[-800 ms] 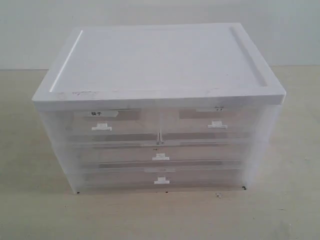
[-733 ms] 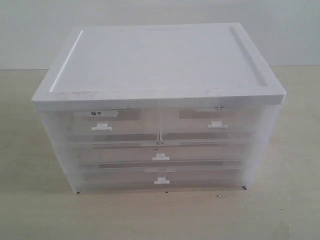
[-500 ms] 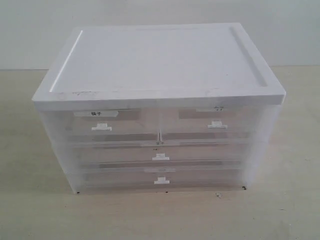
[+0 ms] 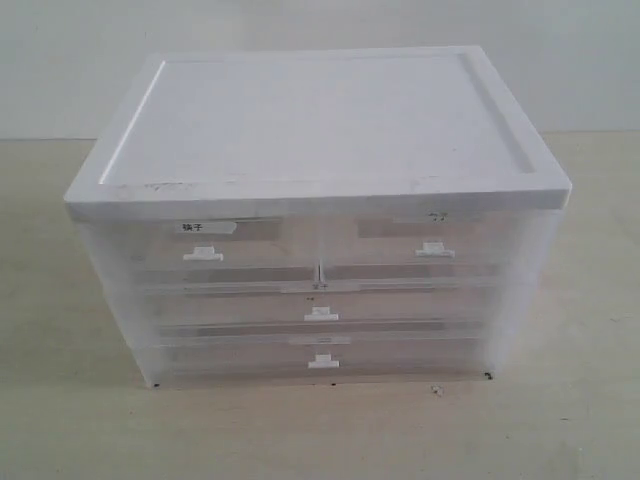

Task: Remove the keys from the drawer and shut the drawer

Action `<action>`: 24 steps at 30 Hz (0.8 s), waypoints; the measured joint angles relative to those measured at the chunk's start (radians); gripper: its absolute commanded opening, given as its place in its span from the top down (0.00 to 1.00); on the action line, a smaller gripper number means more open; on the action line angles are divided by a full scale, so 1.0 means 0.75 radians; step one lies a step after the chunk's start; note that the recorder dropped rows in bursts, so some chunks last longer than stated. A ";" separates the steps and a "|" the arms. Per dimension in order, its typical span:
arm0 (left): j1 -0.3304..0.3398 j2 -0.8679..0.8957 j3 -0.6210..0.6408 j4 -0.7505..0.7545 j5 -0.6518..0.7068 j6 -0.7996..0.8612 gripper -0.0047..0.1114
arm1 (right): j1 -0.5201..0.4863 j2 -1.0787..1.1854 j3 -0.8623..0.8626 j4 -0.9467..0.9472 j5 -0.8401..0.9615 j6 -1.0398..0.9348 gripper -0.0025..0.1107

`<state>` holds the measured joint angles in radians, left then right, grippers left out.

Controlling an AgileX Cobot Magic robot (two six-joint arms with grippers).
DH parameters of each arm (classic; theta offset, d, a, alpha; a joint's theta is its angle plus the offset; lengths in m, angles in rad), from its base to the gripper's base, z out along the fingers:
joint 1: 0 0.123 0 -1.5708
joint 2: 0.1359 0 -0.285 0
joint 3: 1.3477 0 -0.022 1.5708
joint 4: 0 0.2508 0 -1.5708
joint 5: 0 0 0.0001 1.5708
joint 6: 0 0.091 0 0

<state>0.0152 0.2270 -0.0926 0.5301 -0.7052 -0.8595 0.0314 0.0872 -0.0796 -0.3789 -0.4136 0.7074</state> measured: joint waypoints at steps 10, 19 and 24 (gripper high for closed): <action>0.000 0.756 -0.207 0.913 -0.622 -0.074 0.92 | 0.000 0.564 -0.050 -0.719 -0.464 0.291 0.98; -0.309 1.251 -0.166 0.807 -0.538 0.654 0.92 | 0.000 1.022 -0.052 -0.875 -0.682 -0.001 0.98; -0.445 1.383 -0.166 0.570 -0.445 1.064 0.81 | 0.000 1.209 -0.052 -0.851 -0.782 -0.116 0.98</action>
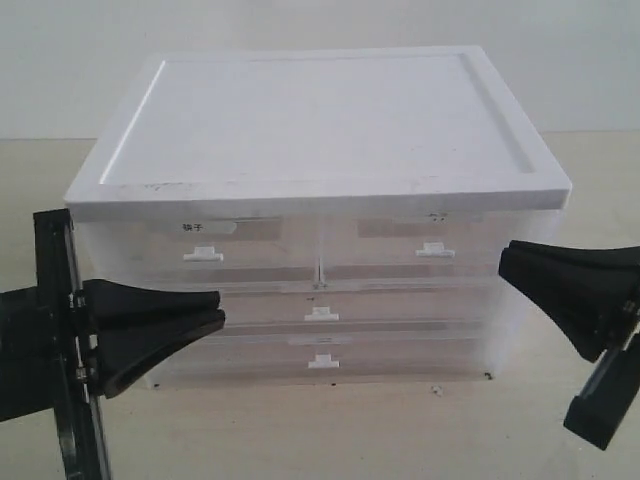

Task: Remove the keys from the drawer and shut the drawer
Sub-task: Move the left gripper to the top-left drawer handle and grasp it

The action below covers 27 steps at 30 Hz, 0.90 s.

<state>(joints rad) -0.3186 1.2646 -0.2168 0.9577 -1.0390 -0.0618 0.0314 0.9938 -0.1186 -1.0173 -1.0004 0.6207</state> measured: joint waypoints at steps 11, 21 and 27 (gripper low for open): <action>-0.028 0.032 0.000 -0.263 0.139 0.864 0.67 | 0.000 0.073 0.000 0.084 -0.019 -0.095 0.98; -0.030 0.213 0.000 -0.439 0.017 1.216 0.71 | 0.000 0.073 0.000 0.084 -0.019 -0.095 0.98; -0.030 0.227 0.000 -0.443 -0.023 1.270 0.76 | 0.000 0.073 0.000 0.084 -0.016 -0.099 0.98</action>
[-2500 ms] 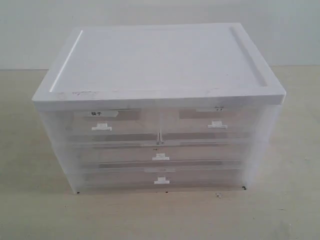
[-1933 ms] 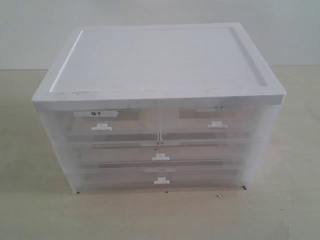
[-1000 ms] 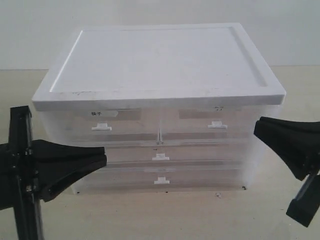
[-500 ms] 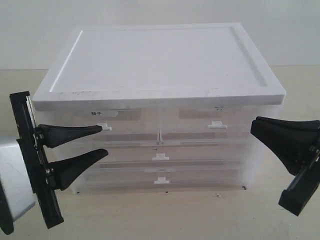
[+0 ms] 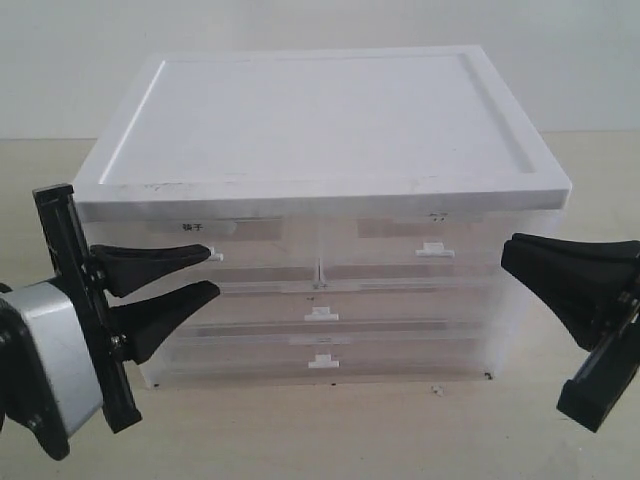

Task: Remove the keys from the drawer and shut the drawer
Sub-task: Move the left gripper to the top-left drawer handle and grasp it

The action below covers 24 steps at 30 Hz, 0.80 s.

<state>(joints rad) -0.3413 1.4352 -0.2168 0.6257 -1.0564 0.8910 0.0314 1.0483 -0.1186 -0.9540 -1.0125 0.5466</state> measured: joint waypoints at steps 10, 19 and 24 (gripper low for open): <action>0.000 0.000 0.000 -0.044 -0.006 0.013 0.92 | 0.000 0.000 0.000 0.002 0.002 -0.004 0.98; -0.006 -0.005 0.044 0.022 0.008 0.002 0.92 | 0.000 0.000 0.000 0.037 0.037 -0.019 0.98; -0.006 -0.073 0.088 0.061 0.012 -0.032 0.92 | 0.000 0.000 0.000 0.050 0.048 -0.019 0.98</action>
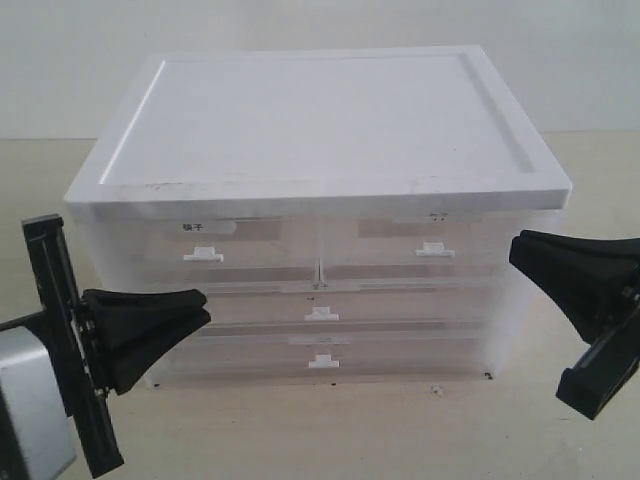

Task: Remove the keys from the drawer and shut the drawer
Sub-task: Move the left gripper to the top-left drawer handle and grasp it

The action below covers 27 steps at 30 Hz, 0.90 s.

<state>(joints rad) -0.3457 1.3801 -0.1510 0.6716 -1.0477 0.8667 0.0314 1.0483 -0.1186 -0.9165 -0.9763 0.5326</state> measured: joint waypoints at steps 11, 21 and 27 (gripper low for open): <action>0.000 -0.065 -0.029 0.022 0.002 -0.090 0.67 | 0.000 0.000 0.000 0.003 0.002 0.000 0.98; 0.000 0.091 -0.107 -0.046 0.029 0.060 0.68 | 0.000 0.000 0.000 0.003 0.002 0.000 0.98; -0.003 0.213 -0.119 -0.111 -0.120 0.249 0.70 | 0.000 0.000 0.000 0.003 0.002 0.000 0.98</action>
<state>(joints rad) -0.3477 1.5399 -0.2404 0.5885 -1.1379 1.0532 0.0314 1.0483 -0.1186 -0.9142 -0.9745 0.5326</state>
